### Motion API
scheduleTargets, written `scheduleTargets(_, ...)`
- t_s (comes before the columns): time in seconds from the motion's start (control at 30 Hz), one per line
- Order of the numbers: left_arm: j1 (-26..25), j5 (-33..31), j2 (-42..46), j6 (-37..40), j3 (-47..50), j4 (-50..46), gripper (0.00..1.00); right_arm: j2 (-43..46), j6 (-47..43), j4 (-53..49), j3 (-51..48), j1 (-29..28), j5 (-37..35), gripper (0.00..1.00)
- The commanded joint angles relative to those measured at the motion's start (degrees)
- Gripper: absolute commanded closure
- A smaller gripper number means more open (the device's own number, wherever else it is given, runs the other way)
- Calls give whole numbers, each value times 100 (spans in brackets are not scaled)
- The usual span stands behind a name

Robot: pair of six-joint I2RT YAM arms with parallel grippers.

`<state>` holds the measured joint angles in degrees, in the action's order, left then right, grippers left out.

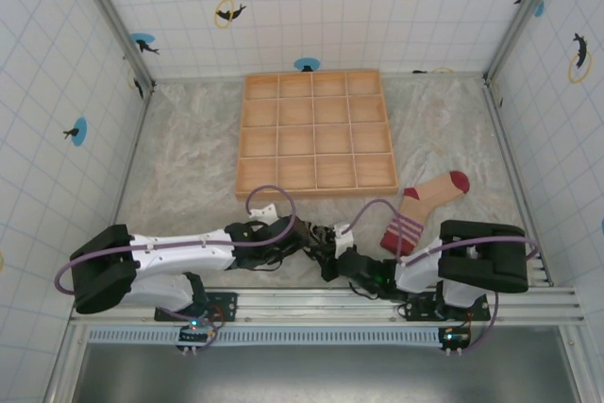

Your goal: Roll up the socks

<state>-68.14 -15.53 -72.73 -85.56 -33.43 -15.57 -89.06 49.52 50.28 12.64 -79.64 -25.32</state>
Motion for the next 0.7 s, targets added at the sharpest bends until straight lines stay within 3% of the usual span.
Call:
scheduleTargets(0.0,-83,-261,117,56,-31,110,20,46,1517,-907,-495,114,423,100)
scheduleTargets(0.2,-230,-252,61,150,54,580,34,333,2564,-1261,-800,80,352,100)
scheduleTargets(0.47,-340,386,-239,201,189,1708,36,448,3688,-1956,-992,-123,85,100)
scheduleTargets(0.67,-430,587,-784,51,138,1928,38,604,4354,-2247,-1152,-302,-158,100)
